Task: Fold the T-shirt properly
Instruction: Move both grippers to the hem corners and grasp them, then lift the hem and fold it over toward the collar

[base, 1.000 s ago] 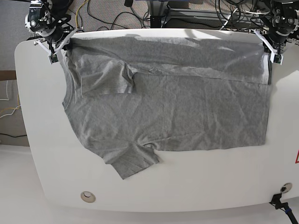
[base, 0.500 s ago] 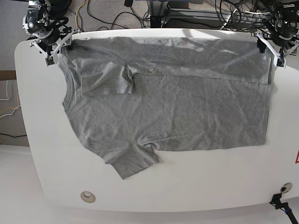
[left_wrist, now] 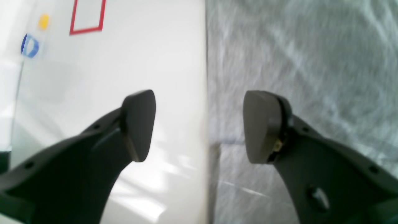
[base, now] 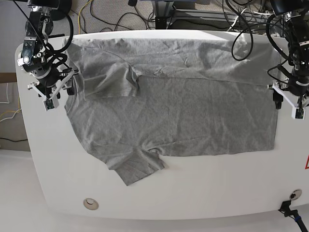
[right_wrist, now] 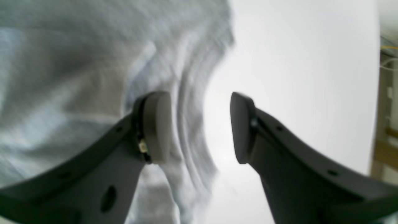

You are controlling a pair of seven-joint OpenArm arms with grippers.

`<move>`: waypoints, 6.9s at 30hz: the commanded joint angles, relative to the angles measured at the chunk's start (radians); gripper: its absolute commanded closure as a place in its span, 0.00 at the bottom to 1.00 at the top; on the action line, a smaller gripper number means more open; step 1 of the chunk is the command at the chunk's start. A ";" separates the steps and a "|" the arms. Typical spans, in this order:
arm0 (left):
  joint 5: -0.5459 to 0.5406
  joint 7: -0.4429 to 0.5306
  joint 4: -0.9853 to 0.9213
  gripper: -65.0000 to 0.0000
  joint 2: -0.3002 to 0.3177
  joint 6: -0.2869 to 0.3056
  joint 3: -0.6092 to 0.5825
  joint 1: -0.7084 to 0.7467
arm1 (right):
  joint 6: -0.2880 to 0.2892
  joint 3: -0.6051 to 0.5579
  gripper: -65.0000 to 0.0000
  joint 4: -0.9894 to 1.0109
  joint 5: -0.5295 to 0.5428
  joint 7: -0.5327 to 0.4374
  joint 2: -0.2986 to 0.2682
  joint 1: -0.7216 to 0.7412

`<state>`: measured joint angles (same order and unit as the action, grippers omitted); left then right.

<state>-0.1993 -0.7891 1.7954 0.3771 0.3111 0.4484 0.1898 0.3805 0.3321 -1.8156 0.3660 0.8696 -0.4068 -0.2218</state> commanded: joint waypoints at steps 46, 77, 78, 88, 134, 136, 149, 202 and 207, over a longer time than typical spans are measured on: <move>0.087 0.557 -1.129 0.36 0.087 0.058 -0.145 -0.662 | -0.019 -0.405 0.54 1.279 -0.017 -0.568 0.075 0.899; 0.172 0.555 -1.242 0.36 0.078 0.055 -0.145 -0.735 | -0.018 -0.405 1.00 1.273 -0.017 -0.597 0.111 0.844; 0.172 0.555 -1.265 0.36 0.078 0.056 -0.145 -0.748 | -0.018 -0.405 1.00 1.273 -0.017 -0.597 0.111 0.844; 0.169 0.555 -1.278 0.36 0.032 0.059 -0.145 -0.754 | -0.013 -0.405 1.00 1.273 -0.017 -0.597 0.115 0.844; 0.070 0.554 -1.044 1.00 0.027 0.061 -0.138 -0.646 | -0.012 -0.403 1.00 1.065 -0.006 -0.563 0.055 0.809; 0.025 0.552 -0.981 1.00 0.029 0.061 -0.138 -0.602 | -0.012 -0.403 1.00 1.037 -0.006 -0.563 0.046 0.792; -0.006 0.552 -0.678 1.00 0.032 0.061 -0.138 -0.387 | -0.012 -0.304 1.00 0.621 -0.005 -0.316 -0.011 0.580; 0.004 0.254 -0.403 0.37 0.099 0.058 -0.040 -0.083 | -0.016 -0.209 0.77 0.282 -0.014 -0.145 -0.039 0.161; 0.057 0.201 -0.397 0.34 0.098 0.061 -0.038 -0.091 | -0.012 -0.207 0.47 0.257 -0.006 -0.145 -0.042 0.160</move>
<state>-0.1326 -0.6109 1.3773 0.4522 0.3752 0.3996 0.1135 0.3641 0.1165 -1.5188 0.3431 0.7410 -0.4301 -0.0742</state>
